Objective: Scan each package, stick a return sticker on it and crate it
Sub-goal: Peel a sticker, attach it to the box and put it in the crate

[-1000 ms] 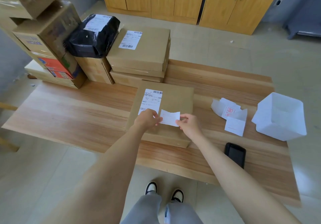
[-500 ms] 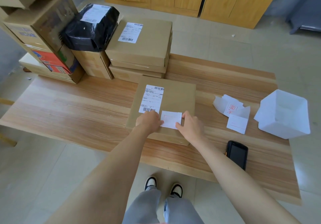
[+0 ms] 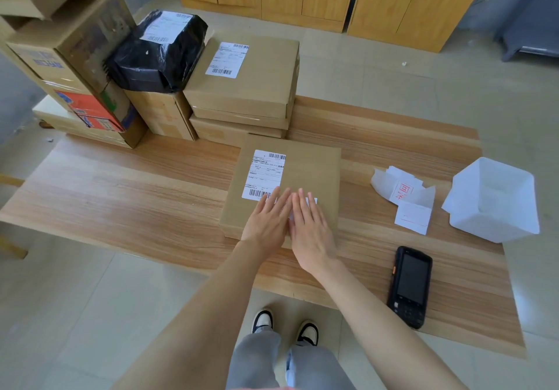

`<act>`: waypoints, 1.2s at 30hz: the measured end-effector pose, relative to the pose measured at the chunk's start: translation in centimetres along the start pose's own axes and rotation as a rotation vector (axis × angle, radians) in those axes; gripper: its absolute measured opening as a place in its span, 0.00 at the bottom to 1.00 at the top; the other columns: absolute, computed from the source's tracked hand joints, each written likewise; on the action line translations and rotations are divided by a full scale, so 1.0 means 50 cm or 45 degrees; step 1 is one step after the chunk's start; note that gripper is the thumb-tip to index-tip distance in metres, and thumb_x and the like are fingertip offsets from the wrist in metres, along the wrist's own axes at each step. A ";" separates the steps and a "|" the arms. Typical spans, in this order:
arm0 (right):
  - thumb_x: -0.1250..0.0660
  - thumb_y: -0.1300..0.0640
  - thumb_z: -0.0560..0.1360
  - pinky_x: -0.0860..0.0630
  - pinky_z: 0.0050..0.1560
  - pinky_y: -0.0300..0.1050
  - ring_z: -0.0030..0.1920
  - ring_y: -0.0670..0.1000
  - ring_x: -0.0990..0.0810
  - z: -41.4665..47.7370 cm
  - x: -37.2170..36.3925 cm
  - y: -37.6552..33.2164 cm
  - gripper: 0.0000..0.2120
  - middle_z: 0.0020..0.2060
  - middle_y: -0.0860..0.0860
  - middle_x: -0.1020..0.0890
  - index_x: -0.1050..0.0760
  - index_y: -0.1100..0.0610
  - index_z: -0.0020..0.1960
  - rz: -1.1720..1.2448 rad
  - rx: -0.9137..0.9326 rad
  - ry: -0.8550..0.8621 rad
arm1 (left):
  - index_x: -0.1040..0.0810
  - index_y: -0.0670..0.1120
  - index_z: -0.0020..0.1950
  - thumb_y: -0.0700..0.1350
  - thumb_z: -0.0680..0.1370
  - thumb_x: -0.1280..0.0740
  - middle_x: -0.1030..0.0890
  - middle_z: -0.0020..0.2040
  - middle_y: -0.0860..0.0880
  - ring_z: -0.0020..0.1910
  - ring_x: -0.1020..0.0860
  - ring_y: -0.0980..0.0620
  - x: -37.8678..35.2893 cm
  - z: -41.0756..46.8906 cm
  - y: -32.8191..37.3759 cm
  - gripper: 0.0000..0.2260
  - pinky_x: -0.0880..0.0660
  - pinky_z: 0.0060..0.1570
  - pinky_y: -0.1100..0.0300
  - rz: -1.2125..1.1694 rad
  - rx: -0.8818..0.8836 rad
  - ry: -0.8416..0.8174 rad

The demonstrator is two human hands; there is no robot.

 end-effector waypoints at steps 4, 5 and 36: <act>0.63 0.49 0.78 0.42 0.73 0.48 0.74 0.56 0.38 0.002 -0.019 0.007 0.32 0.74 0.57 0.36 0.40 0.63 0.74 -0.008 -0.022 -0.054 | 0.63 0.45 0.77 0.48 0.84 0.55 0.61 0.78 0.49 0.76 0.64 0.46 -0.016 -0.005 -0.004 0.25 0.62 0.75 0.52 -0.017 0.011 -0.049; 0.70 0.46 0.76 0.52 0.74 0.47 0.77 0.55 0.47 0.001 -0.025 0.007 0.35 0.76 0.56 0.45 0.49 0.62 0.77 -0.005 0.015 -0.099 | 0.63 0.45 0.77 0.48 0.84 0.55 0.61 0.78 0.49 0.76 0.64 0.46 -0.018 -0.005 -0.005 0.25 0.62 0.75 0.51 -0.029 0.012 -0.061; 0.34 0.49 0.76 0.49 0.74 0.48 0.77 0.50 0.50 0.046 0.021 0.118 0.44 0.78 0.50 0.52 0.62 0.55 0.78 1.399 -0.786 -0.116 | 0.52 0.43 0.78 0.53 0.78 0.36 0.39 0.75 0.42 0.72 0.37 0.41 -0.022 0.016 -0.185 0.36 0.39 0.70 0.46 -1.495 0.989 -0.001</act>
Point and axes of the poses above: each hand's wrist, its own z-axis towards the middle knuckle, its own x-axis out of the back of the hand, y = z × x, the point moved 3 cm from there along z, towards the middle knuckle
